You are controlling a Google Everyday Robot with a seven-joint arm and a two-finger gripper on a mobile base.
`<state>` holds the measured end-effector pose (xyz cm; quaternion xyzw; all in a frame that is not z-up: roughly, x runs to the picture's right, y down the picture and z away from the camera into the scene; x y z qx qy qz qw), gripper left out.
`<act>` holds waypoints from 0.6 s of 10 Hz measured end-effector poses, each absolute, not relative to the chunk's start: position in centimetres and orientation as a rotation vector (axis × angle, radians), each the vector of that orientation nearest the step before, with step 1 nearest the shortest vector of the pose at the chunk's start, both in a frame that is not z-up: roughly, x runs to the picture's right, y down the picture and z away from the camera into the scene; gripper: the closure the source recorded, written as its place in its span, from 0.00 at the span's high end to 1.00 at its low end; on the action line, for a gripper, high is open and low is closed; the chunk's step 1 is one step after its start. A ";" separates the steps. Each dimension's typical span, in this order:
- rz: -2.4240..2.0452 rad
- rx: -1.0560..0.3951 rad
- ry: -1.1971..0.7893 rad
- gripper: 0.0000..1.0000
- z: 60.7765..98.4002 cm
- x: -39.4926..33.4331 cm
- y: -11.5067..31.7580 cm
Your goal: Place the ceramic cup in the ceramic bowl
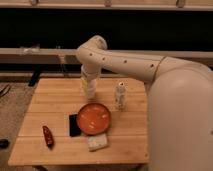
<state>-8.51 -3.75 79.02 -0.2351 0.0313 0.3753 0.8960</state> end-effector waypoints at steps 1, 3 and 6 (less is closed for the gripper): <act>0.762 -0.503 0.070 0.63 80.1 -9.3 -4.2; 0.730 -0.532 0.082 0.63 81.7 -10.9 -4.3; 0.681 -0.562 0.125 0.63 84.1 -12.5 -3.5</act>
